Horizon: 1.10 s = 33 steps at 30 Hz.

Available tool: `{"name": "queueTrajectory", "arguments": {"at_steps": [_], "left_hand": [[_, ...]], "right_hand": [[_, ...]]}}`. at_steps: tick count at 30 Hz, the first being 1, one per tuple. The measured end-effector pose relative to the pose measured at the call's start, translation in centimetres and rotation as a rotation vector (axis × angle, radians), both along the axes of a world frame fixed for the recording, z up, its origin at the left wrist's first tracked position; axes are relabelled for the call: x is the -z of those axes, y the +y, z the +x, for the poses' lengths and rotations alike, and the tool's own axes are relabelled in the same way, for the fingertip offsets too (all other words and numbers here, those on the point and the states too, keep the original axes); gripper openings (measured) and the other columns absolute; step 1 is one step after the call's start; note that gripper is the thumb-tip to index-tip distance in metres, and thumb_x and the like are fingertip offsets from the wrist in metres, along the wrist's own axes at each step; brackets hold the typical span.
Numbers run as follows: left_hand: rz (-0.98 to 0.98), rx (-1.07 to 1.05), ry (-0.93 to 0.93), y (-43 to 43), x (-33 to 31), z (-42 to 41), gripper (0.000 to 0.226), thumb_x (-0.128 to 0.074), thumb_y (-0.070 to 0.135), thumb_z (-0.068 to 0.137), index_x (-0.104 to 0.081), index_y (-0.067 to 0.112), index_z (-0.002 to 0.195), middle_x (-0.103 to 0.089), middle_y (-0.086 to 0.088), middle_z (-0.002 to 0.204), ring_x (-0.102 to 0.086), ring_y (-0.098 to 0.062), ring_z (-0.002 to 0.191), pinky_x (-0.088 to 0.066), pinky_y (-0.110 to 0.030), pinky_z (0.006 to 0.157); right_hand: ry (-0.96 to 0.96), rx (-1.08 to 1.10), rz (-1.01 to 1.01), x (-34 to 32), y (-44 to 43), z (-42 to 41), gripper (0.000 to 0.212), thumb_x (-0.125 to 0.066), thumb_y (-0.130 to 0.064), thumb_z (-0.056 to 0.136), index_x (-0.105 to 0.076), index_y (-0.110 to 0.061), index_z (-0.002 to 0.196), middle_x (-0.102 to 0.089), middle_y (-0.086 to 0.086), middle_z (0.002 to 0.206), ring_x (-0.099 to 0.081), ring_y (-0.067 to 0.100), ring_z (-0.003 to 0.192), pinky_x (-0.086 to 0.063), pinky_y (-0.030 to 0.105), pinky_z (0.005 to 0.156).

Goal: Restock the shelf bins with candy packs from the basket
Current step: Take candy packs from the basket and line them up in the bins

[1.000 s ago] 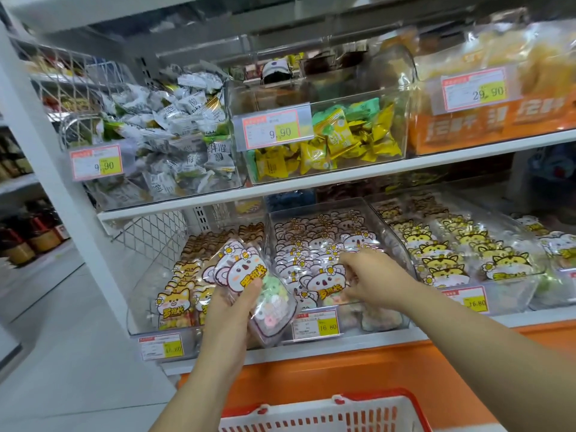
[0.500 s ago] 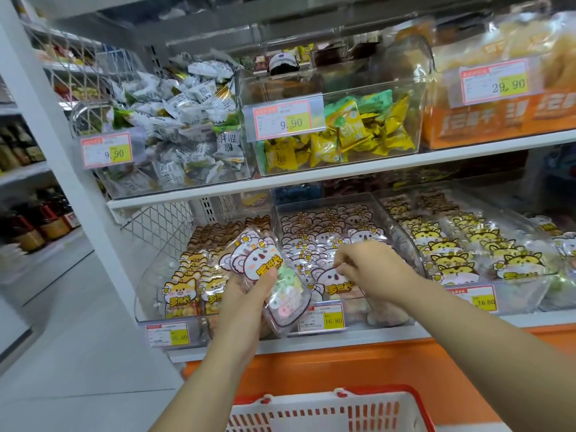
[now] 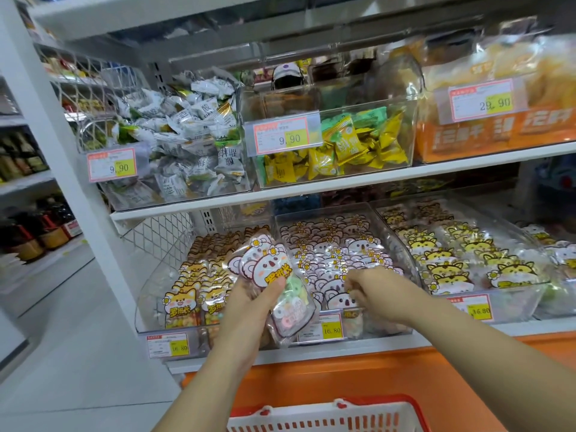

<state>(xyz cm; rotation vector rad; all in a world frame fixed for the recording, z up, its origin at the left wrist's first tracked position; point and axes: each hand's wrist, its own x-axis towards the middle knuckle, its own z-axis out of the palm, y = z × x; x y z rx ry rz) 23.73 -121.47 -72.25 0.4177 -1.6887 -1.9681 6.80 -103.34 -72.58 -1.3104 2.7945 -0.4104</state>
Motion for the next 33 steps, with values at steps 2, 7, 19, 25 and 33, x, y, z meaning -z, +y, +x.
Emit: {"name": "queueTrajectory", "arguments": {"at_steps": [2,7,19,25,33], "left_hand": [[-0.033,0.031,0.000,0.2,-0.6,-0.2,0.056,-0.084,0.032,0.076,-0.061,0.020,0.125,-0.072,-0.006,0.121,-0.068,-0.029,0.115,-0.047,-0.058,0.104],[-0.186,0.102,-0.016,2.4,-2.9,-2.3,0.034,-0.077,0.015,0.087,-0.062,0.019,0.116,-0.077,0.006,0.104,-0.073,-0.012,0.098,-0.059,-0.026,0.081],[-0.333,0.039,-0.200,1.7,-5.2,-4.4,0.016,-0.073,0.031,0.091,-0.069,0.024,0.105,-0.078,0.005,0.102,-0.074,-0.015,0.096,-0.057,-0.038,0.090],[-0.477,0.024,-0.335,-0.2,-3.6,-3.6,0.019,-0.073,0.013,0.090,-0.067,0.018,0.107,-0.078,0.005,0.097,-0.074,-0.006,0.083,-0.055,-0.019,0.066],[-0.652,0.115,-0.366,1.1,-2.1,-4.5,0.030,-0.077,0.018,0.088,-0.064,0.024,0.114,-0.074,0.010,0.101,-0.069,-0.002,0.092,-0.055,-0.022,0.082]], "right_hand": [[0.111,0.041,-0.163,-2.7,0.8,0.6,0.017,-0.051,-0.035,0.099,-0.062,-0.030,0.111,-0.071,-0.008,0.104,-0.065,0.014,0.087,-0.055,0.034,0.076],[-0.300,-0.117,-0.530,-7.4,0.9,3.9,0.052,-0.076,-0.044,0.081,-0.052,-0.038,0.128,-0.060,-0.021,0.112,-0.060,-0.001,0.085,-0.046,0.011,0.067],[-0.167,0.235,-0.527,-5.2,5.0,0.1,0.048,-0.083,-0.033,0.077,-0.041,-0.024,0.098,-0.051,-0.005,0.077,-0.048,0.011,0.065,-0.038,0.026,0.055],[-0.116,0.332,-0.518,-2.1,4.4,-0.1,0.052,-0.084,-0.027,0.077,-0.033,-0.024,0.081,-0.048,-0.004,0.070,-0.045,0.010,0.058,-0.031,0.027,0.050],[0.043,0.417,-0.268,-1.9,4.4,-0.5,0.093,-0.086,-0.042,0.070,-0.026,-0.023,0.139,-0.064,0.000,0.087,-0.064,0.025,0.080,-0.050,0.034,0.059]]}}
